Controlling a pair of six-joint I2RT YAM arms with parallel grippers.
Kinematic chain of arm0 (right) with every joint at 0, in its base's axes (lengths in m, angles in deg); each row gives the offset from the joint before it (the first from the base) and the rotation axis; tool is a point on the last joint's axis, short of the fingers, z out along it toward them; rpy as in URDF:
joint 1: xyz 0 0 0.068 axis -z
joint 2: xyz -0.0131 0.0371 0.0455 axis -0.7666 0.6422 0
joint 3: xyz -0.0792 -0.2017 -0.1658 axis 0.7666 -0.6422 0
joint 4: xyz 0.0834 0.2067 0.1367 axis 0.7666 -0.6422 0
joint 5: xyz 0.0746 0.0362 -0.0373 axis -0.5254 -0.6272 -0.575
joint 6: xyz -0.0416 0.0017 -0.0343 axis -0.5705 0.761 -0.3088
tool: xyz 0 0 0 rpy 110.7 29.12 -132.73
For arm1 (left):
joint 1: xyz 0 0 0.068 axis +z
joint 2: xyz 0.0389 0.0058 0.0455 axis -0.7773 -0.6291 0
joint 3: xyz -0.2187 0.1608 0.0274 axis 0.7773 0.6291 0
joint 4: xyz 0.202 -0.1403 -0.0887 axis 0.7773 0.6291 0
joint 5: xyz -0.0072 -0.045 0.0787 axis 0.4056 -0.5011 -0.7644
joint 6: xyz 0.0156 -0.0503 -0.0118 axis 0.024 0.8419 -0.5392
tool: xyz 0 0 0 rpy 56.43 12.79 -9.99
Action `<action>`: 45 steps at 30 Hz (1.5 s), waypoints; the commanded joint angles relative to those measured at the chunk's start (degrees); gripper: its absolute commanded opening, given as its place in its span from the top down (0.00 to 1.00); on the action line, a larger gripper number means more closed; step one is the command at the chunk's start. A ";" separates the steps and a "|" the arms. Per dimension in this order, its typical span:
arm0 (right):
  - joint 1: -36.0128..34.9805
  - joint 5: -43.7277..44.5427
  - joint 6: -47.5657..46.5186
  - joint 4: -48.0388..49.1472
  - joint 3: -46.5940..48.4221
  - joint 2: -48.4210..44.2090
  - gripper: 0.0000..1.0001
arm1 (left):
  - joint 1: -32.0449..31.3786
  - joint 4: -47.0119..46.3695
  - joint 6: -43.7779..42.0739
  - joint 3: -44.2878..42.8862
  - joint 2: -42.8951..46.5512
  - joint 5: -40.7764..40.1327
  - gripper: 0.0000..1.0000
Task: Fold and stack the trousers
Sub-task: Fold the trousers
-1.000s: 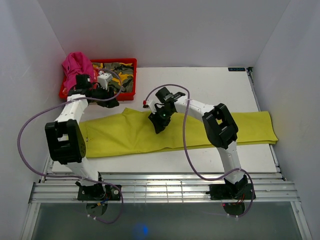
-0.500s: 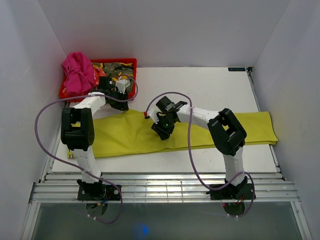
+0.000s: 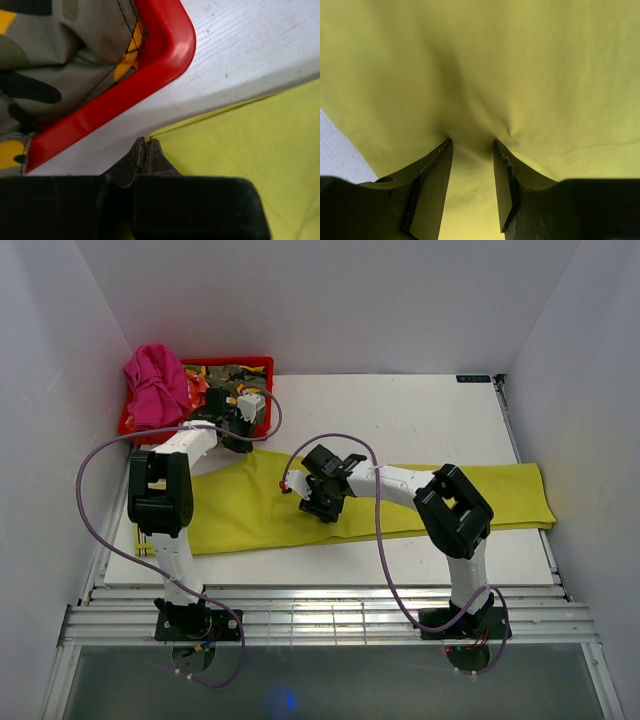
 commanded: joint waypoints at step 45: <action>49.46 -10.20 -8.22 -27.23 -10.19 -24.59 0.25 | 15.88 6.52 3.19 34.82 22.30 -5.84 0.35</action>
